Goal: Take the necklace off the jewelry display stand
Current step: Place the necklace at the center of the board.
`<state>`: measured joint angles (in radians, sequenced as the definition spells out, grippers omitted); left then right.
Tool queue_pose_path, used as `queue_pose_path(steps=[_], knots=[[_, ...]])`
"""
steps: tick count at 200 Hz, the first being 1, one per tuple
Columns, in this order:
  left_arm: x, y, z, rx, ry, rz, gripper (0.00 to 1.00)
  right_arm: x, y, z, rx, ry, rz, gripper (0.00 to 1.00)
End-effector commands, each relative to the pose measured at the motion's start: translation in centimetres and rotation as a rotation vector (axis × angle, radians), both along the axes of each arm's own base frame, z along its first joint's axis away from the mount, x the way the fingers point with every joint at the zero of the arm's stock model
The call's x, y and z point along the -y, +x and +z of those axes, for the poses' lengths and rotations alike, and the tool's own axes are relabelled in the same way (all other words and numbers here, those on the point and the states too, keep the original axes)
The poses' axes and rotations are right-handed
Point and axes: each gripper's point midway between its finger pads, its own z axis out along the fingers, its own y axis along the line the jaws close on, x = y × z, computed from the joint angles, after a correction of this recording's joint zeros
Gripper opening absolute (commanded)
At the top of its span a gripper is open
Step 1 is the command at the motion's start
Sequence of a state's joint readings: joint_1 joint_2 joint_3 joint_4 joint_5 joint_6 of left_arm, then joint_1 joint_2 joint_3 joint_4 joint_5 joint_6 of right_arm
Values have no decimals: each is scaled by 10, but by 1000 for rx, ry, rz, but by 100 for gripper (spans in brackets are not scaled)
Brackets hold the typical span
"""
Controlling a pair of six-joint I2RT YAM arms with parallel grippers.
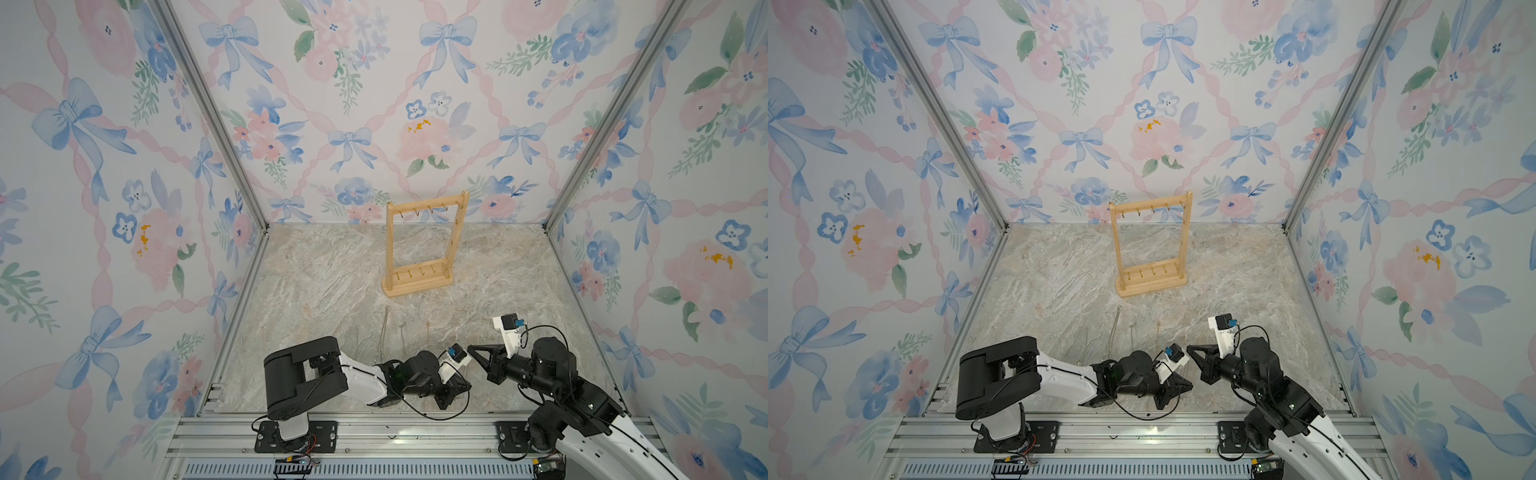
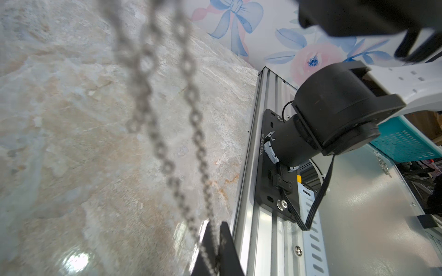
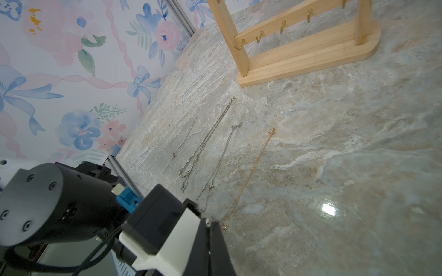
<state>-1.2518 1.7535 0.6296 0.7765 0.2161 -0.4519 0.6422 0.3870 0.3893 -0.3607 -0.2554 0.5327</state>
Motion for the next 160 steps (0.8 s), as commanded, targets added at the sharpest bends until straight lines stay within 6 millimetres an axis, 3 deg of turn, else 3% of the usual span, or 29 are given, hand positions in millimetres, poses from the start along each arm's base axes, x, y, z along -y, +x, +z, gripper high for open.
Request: queue_pose_path(steps=[1, 40, 69, 73, 88, 160], knots=[[-4, 14, -15, -36, 28, 49, 0, 6, 18, -3, 16, -30, -78, 0], [-5, 40, -34, -79, 58, 106, 0, 12, 36, -20, -28, -79, -134, 0], [-9, 47, -52, -105, 91, 119, 0, 11, 46, -28, -53, -96, -142, 0], [0, 52, -43, -97, 67, 118, 0, 11, 47, -28, -54, -98, -141, 0], [1, 54, -47, -99, 73, 122, 0, 9, 51, -29, -53, -106, -140, 0], [-11, 69, -59, -49, 122, 209, 0, -3, 81, -58, -135, -196, -144, 0]])
